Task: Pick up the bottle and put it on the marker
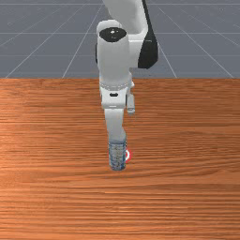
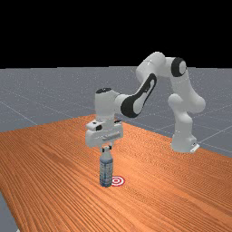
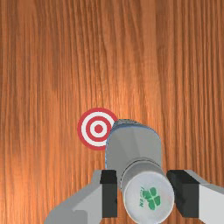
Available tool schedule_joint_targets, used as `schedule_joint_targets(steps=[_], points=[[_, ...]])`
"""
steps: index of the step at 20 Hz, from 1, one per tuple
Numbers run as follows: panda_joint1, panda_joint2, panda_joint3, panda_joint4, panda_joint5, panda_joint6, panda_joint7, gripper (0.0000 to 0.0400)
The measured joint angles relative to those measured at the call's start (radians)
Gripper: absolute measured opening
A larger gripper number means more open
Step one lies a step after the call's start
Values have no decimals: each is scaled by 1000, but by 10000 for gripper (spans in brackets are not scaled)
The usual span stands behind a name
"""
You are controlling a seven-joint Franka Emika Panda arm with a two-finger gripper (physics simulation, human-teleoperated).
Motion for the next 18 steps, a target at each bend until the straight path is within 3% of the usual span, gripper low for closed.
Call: schedule_joint_targets(steps=[10,16,18], points=[[10,-78,-14,-122,-25,41,22,171],[-7,-115,-1,-180,12,56,-10,170],[7,-111,-14,-171,-22,36,20,170]])
